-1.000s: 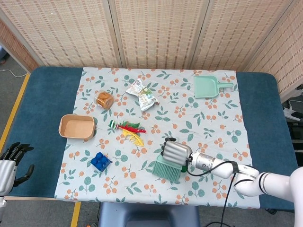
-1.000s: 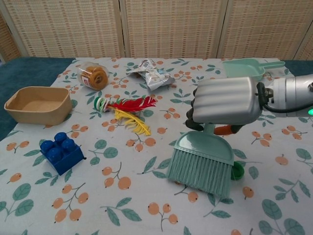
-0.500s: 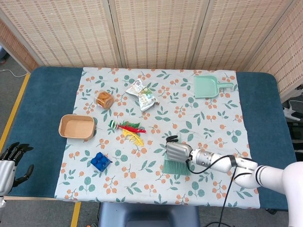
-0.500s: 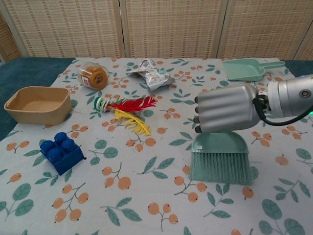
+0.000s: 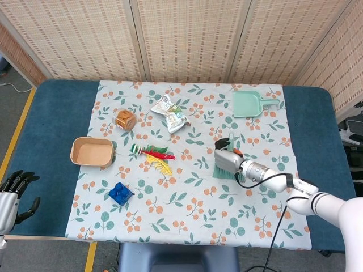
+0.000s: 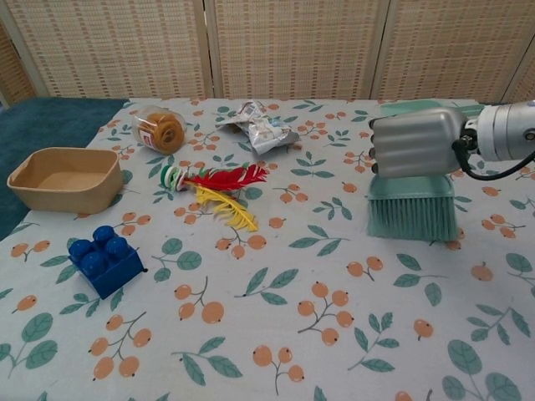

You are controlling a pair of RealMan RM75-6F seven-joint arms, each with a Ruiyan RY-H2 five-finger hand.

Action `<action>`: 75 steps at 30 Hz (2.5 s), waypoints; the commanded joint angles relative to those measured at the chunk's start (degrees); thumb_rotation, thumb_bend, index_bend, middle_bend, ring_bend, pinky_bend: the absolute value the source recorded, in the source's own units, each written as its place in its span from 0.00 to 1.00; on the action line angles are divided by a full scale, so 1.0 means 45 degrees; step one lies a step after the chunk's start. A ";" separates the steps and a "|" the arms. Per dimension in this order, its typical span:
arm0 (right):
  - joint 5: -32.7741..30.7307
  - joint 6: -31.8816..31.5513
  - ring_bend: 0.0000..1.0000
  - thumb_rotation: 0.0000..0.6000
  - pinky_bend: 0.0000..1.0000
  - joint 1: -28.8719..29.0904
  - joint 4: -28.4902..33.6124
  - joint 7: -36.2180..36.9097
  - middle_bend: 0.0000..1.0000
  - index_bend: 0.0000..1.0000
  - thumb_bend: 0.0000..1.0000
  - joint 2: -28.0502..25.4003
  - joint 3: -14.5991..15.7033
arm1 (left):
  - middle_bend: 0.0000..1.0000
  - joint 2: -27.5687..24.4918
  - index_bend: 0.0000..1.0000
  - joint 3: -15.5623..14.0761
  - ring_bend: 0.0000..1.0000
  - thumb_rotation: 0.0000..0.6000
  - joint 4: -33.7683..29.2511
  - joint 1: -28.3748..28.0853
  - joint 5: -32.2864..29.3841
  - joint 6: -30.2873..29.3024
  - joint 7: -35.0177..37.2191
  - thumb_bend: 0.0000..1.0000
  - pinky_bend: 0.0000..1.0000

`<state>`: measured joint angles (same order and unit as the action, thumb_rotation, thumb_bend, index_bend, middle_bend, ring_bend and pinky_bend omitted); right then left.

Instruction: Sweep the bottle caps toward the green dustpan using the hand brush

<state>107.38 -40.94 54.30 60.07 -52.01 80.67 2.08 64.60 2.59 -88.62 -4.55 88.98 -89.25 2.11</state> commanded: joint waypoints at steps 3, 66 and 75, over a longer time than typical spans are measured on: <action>-0.1043 -0.0397 0.54 1.00 0.51 -0.0825 -0.1435 -0.1545 0.67 0.75 1.00 0.0548 -0.0618 | 0.21 -0.0003 0.27 -0.0003 0.13 1.00 -0.0013 -0.0004 0.0016 0.0000 -0.0022 0.37 0.36; -0.0775 -0.4477 0.54 1.00 0.51 -0.2721 -0.6162 0.4713 0.68 0.74 1.00 0.1736 0.1049 | 0.21 0.0021 0.27 0.0013 0.13 1.00 -0.0065 -0.0008 -0.0186 0.0180 -0.0246 0.38 0.36; -0.0757 -0.4920 0.55 1.00 0.52 -0.2991 -1.0602 0.6080 0.68 0.74 1.00 0.4323 0.1234 | 0.21 0.0004 0.27 0.0050 0.13 1.00 -0.0041 0.0009 -0.0265 0.0172 -0.0179 0.38 0.36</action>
<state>103.81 -62.07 41.40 18.99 -27.74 95.16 7.08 64.62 2.80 -88.81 -4.51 87.79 -88.48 1.29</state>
